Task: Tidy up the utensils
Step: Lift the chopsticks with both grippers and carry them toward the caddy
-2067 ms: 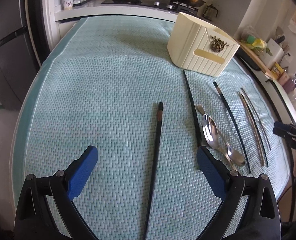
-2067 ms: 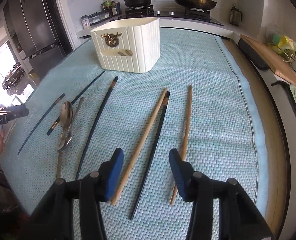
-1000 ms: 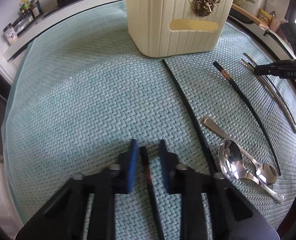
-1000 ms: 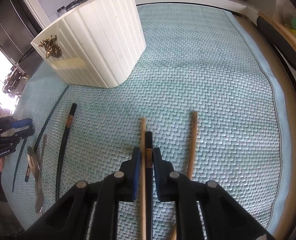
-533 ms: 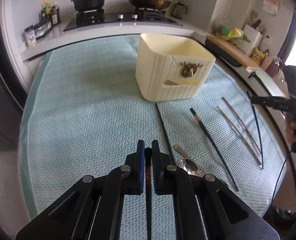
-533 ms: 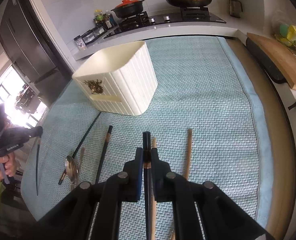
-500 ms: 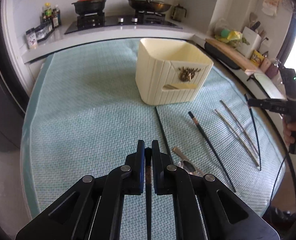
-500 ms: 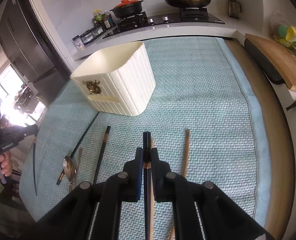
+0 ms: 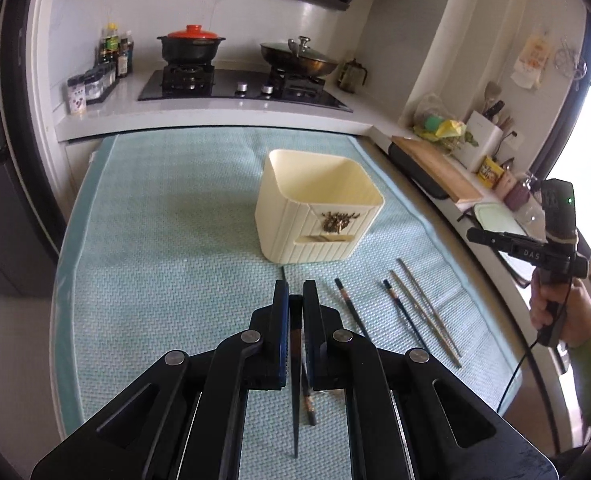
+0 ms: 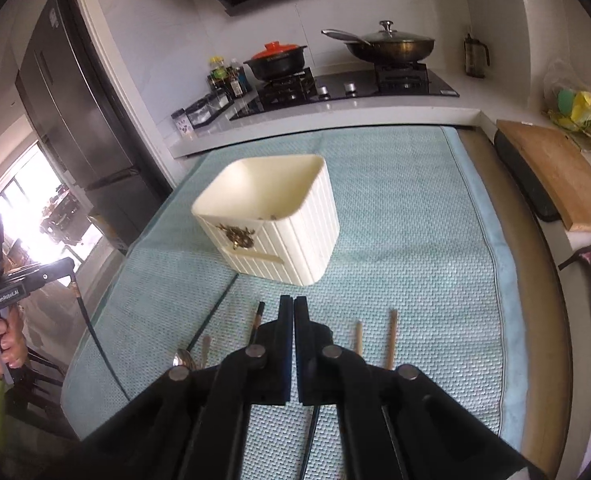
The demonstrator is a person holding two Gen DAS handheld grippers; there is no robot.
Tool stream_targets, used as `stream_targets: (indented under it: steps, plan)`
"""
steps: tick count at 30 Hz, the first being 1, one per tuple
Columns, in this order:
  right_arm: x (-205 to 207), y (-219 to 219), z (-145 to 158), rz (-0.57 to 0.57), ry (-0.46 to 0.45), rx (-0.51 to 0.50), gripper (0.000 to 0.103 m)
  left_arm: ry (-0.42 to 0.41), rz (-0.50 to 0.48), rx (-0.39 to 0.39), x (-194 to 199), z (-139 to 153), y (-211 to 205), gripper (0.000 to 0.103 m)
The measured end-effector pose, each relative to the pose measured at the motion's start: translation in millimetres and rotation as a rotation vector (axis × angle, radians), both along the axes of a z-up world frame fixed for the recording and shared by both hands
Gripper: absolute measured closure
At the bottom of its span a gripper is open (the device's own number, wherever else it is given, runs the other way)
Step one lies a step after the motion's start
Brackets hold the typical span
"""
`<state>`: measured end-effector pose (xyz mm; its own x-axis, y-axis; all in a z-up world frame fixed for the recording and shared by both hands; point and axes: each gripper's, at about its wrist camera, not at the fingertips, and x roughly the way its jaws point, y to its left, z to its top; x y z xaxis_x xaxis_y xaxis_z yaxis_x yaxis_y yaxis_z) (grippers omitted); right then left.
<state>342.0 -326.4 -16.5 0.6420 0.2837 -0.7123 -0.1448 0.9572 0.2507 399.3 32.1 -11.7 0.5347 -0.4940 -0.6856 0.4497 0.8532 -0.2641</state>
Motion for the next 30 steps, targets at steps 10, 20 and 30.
stream_targets:
  steps: [10,20,30]
  plan:
    - [34,4,-59,0.027,0.272,-0.023,0.082,-0.025,0.007,-0.021,-1,19,-5,0.099]
    - [81,23,-143,-0.036,0.429,-0.158,0.076,-0.016,0.018,-0.026,2,18,-3,0.099]
    - [83,28,-149,-0.014,0.406,-0.145,0.096,-0.021,0.009,-0.038,0,24,-6,0.099]
